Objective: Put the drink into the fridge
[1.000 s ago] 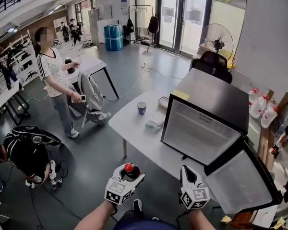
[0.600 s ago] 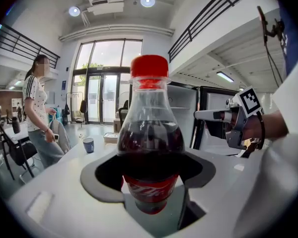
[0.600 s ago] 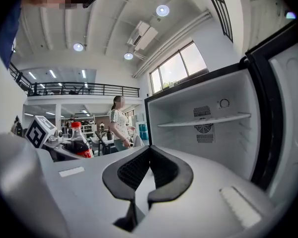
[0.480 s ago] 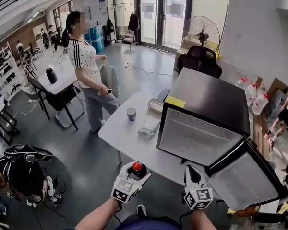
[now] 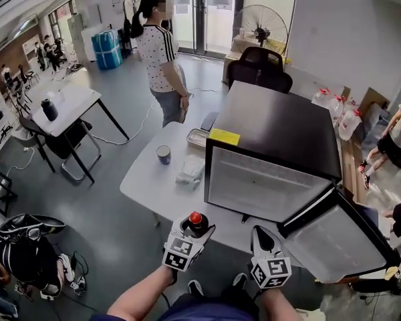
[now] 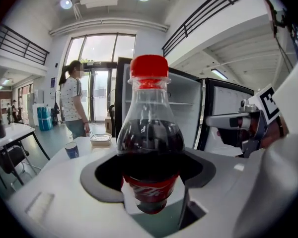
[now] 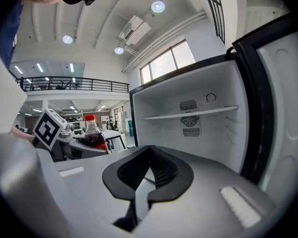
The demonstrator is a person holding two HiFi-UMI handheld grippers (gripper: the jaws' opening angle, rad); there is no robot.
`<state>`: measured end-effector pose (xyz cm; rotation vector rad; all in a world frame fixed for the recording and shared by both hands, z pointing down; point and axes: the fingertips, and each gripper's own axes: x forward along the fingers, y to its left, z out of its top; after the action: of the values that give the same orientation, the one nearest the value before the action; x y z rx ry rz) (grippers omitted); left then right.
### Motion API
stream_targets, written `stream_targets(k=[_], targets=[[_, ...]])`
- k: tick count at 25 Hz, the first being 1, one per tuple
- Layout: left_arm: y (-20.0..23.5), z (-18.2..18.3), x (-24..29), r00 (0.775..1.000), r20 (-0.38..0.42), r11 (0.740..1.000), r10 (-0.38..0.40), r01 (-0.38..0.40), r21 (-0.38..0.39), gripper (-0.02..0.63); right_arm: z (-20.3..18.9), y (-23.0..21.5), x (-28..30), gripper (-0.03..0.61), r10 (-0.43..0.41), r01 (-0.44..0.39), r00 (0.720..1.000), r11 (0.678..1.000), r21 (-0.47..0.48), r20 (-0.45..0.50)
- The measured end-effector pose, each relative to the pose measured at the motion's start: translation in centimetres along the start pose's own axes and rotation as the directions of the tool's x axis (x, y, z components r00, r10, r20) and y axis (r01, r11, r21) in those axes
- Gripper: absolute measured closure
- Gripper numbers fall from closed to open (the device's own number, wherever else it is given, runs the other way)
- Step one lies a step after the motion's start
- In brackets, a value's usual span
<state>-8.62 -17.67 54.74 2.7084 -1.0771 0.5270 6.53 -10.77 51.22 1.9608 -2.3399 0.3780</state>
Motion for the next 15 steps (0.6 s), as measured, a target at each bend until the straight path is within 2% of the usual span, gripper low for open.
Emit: stream_targets(k=[5, 15], targets=[[-1.3, 1.0, 3.2, 0.999, -0.015, 0.998, 0.050, -0.051, -0.044, 0.299, 0.3, -1.9, -0.2, 0.572, 0.039, -0.039, 0.999, 0.999, -0.009, -0.025], [-3.3, 2.9, 10.1, 0.984, -0.032, 0.983, 0.175, -0.176, -0.045, 0.299, 1.1, -6.1, 0.2, 0.572, 0.152, -0.154, 0.987, 0.988, -0.033, -0.048]])
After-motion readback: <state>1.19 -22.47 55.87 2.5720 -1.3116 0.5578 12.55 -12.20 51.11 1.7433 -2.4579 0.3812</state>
